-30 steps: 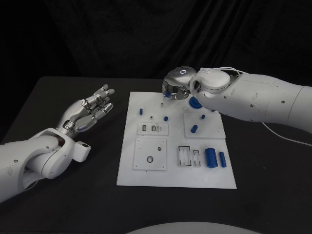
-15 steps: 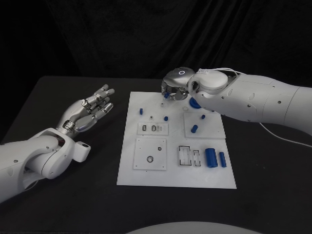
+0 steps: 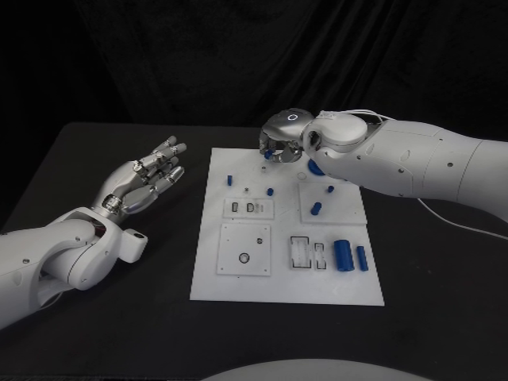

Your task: Assemble the parts on the task board

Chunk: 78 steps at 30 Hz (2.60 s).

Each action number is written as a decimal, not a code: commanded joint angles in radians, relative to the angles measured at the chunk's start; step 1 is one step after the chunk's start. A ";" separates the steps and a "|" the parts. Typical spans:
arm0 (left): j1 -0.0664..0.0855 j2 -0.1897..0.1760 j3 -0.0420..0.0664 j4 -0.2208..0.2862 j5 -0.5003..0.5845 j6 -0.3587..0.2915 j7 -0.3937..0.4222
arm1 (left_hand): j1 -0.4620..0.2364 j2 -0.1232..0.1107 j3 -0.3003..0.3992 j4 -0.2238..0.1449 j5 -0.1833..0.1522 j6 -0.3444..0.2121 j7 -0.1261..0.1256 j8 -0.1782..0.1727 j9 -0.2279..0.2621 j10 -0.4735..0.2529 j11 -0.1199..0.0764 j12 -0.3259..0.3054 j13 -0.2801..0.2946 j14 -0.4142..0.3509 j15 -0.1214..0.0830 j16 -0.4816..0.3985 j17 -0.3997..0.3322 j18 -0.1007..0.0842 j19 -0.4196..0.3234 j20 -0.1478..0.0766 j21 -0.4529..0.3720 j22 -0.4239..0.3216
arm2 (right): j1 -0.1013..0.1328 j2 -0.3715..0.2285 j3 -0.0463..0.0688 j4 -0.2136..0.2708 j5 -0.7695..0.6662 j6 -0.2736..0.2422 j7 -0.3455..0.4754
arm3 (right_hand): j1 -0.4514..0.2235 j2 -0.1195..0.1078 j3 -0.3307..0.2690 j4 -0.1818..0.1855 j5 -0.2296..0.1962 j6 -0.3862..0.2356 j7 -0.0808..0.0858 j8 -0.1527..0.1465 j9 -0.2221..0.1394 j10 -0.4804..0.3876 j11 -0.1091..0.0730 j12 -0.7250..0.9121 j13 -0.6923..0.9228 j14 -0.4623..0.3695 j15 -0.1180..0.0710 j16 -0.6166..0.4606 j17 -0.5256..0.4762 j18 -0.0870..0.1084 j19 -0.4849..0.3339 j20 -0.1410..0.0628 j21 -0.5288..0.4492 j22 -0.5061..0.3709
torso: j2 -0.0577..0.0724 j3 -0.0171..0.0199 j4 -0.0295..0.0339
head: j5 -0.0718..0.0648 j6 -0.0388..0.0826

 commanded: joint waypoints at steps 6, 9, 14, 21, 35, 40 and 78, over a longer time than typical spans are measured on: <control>0.003 0.004 0.001 -0.002 -0.005 0.016 0.146 | 0.009 -0.001 0.007 0.002 0.005 0.004 0.002 0.006 0.001 0.003 0.008 0.003 0.001 0.002 0.008 -0.004 -0.001 0.010 0.002 0.006 -0.001 0.000 | -0.005 0.004 0.001 -0.005 0.001 0.030 -0.006 | -0.014 -0.003 0.004 0.008 0.003 -0.010 0.014 -0.017 0.135 -0.031 0.006 -0.007 -0.003 -0.013 0.010 -0.013 -0.011 -0.009 -0.009 0.014 -0.006 -0.002 | -0.001 -0.0010 0.0010 | -0.001 -0.004; 0.003 0.005 0.001 -0.003 -0.005 0.016 0.145 | 0.009 -0.001 0.007 0.001 0.004 0.003 0.003 0.006 0.001 0.002 0.008 0.003 0.001 0.002 0.009 -0.004 -0.001 0.010 0.002 0.006 -0.001 0.000 | -0.005 0.004 0.001 -0.006 0.001 0.043 -0.011 | -0.019 -0.008 0.008 0.011 0.003 -0.038 0.005 -0.037 0.134 -0.065 0.016 -0.006 -0.005 -0.026 0.018 -0.029 -0.030 -0.007 -0.022 0.020 -0.020 -0.011 | 0.000 -0.0011 0.0011 | -0.001 -0.004; 0.003 0.005 0.001 -0.005 -0.005 0.016 0.143 | 0.010 -0.001 0.008 0.001 0.005 0.002 0.003 0.005 0.001 0.002 0.009 0.003 0.001 0.002 0.009 -0.004 -0.001 0.010 0.002 0.007 -0.001 0.000 | -0.006 0.003 0.001 -0.007 0.001 0.058 -0.025 | -0.026 -0.020 0.018 0.018 0.004 -0.103 -0.016 -0.083 0.120 -0.149 0.029 -0.008 -0.011 -0.046 0.030 -0.053 -0.058 -0.002 -0.041 0.030 -0.041 -0.024 | -0.001 -0.0019 0.0010 | -0.002 -0.005; 0.003 0.005 0.001 -0.007 -0.005 0.017 0.142 | 0.010 -0.001 0.008 0.001 0.005 0.002 0.003 0.005 0.001 0.002 0.009 0.003 0.001 0.002 0.009 -0.004 -0.001 0.010 0.002 0.007 -0.001 0.000 | -0.006 -0.001 0.001 -0.006 0.001 0.039 -0.036 | -0.027 -0.027 -0.020 -0.004 0.000 -0.535 -0.101 -0.152 -0.015 -0.445 0.044 -0.007 -0.012 -0.105 0.045 -0.123 -0.139 0.013 -0.102 0.049 -0.120 -0.078 | -0.001 -0.0021 0.0007 | -0.002 -0.006; 0.003 -0.008 0.001 -0.004 -0.005 0.019 0.140 | 0.011 0.000 0.009 0.001 0.005 0.001 0.005 0.005 0.000 0.001 0.011 0.003 0.001 0.002 0.010 -0.004 -0.001 0.010 0.002 0.008 -0.001 0.000 | 0.009 -0.125 0.004 0.111 0.028 -0.133 -0.011 | -0.010 0.018 -0.061 -0.025 0.004 -0.372 -0.043 -0.111 -0.022 -0.366 0.036 0.036 0.022 -0.117 0.040 -0.154 -0.178 0.020 -0.110 0.046 -0.164 -0.082 | -0.002 -0.0027 0.0016 | 0.016 -0.005; 0.003 -0.020 0.001 -0.003 -0.005 0.017 0.141 | 0.011 0.000 0.009 0.001 0.005 0.001 0.005 0.005 0.000 0.001 0.011 0.003 0.001 0.002 0.010 -0.004 -0.001 0.010 0.002 0.008 -0.001 0.000 | 0.029 -0.222 0.004 0.196 0.034 -0.136 -0.029 | 0.000 0.005 -0.035 -0.026 0.003 -0.213 -0.003 -0.080 -0.005 -0.096 -0.005 0.200 0.137 -0.125 0.014 -0.180 -0.206 0.024 -0.116 0.025 -0.183 -0.082 | -0.003 -0.0026 0.0018 | 0.016 -0.008; 0.003 -0.007 0.001 -0.019 -0.005 0.031 0.142 | 0.015 0.000 0.015 -0.002 0.007 0.000 0.009 0.005 0.000 0.001 0.015 0.003 0.001 0.002 0.014 -0.004 -0.001 0.010 0.002 0.012 -0.001 0.000 | 0.002 -0.370 -0.006 0.227 0.092 0.047 -0.127 | -0.149 -0.013 -0.122 0.103 0.003 -0.155 0.025 -0.110 -0.023 0.329 -0.035 1.504 1.495 0.116 -0.003 0.398 0.561 -0.077 0.166 0.004 0.237 0.338 | -0.004 -0.0054 -0.0078 | 0.008 -0.014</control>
